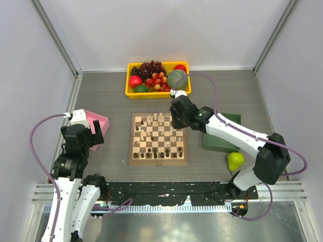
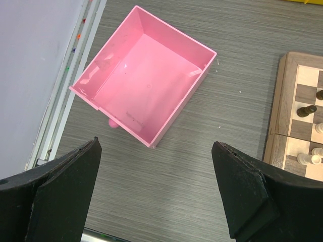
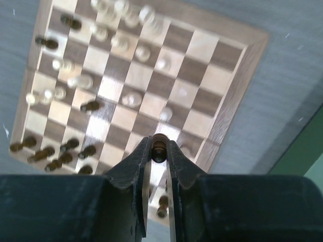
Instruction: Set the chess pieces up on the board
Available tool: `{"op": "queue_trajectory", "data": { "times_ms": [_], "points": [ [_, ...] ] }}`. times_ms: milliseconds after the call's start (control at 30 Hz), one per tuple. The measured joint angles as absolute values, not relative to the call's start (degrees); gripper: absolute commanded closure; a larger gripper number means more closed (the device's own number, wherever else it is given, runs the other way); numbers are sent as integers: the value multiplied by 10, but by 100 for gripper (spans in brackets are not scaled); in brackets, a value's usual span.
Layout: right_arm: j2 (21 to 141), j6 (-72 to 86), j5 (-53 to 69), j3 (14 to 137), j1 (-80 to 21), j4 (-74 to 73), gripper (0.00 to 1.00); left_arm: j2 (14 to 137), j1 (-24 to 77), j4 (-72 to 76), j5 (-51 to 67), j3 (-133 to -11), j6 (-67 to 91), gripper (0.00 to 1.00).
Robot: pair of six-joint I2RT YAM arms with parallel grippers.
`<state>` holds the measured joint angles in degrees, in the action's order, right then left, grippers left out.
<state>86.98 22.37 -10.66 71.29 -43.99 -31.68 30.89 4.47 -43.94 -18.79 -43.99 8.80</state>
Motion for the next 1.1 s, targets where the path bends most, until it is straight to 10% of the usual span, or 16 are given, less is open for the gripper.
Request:
{"op": "queue_trajectory", "data": {
  "times_ms": [1100],
  "points": [
    [891, 319, -117, 569, -549, -279, 81, 310, 45, -439, -179, -440, 88, 1]
  ]
}}
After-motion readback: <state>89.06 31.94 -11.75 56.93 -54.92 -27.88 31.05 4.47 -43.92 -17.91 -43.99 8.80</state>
